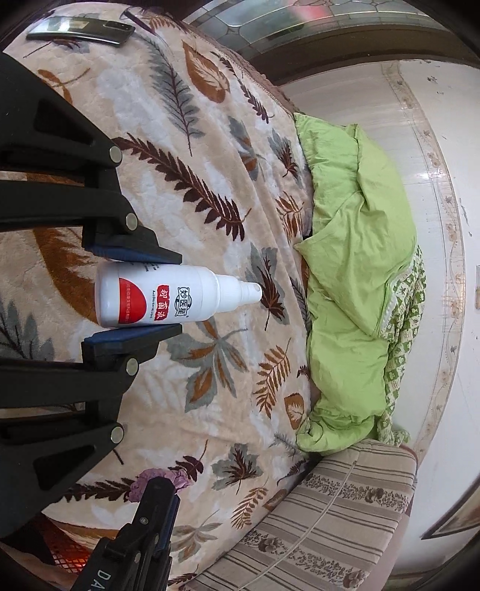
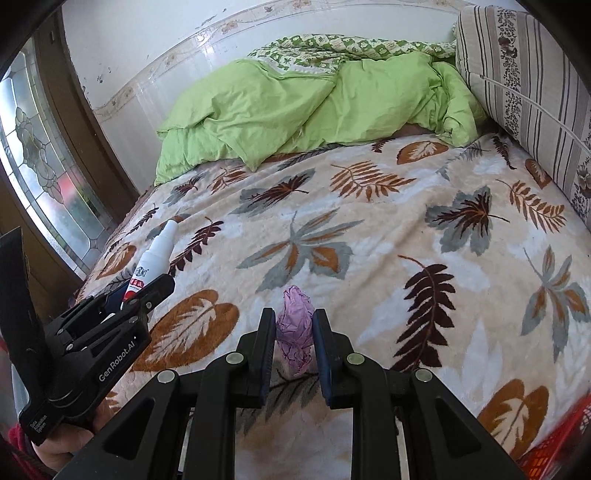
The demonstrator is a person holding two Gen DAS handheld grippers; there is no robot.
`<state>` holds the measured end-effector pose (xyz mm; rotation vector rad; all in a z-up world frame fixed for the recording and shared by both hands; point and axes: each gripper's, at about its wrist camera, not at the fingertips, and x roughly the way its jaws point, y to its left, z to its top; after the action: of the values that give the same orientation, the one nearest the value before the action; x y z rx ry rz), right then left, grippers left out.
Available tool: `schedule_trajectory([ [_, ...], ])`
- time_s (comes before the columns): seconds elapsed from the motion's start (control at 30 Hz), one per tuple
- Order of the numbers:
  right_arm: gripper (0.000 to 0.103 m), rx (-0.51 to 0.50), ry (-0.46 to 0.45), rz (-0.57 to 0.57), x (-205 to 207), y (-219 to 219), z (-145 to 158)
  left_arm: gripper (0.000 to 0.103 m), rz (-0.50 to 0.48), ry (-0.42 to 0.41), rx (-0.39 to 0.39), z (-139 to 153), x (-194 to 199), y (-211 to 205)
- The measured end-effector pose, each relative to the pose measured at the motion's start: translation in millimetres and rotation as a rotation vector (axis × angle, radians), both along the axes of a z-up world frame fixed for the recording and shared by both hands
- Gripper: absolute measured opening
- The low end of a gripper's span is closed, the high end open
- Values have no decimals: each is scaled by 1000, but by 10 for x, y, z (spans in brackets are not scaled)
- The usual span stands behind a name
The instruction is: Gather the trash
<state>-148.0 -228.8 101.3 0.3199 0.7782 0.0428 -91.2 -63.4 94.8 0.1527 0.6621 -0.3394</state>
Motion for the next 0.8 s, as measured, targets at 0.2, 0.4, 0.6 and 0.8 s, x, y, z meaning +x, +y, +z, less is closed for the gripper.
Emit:
schedule_trajectory([
  [0.2,22,-3,-16,-9,-55,8,69,29,2,-24,3,73,-58,-11],
  [0.4,22,-3,-48,-24,-115,-13,158,29,6,-41,10,113,-138,-2],
  [0.6,22,2,-88,-36,-272,-15,252,29,12,-44,19,142,-393,60],
  [0.8,22,-32,-141,-30,-539,47,394,29,15,-65,0,295,-720,149],
])
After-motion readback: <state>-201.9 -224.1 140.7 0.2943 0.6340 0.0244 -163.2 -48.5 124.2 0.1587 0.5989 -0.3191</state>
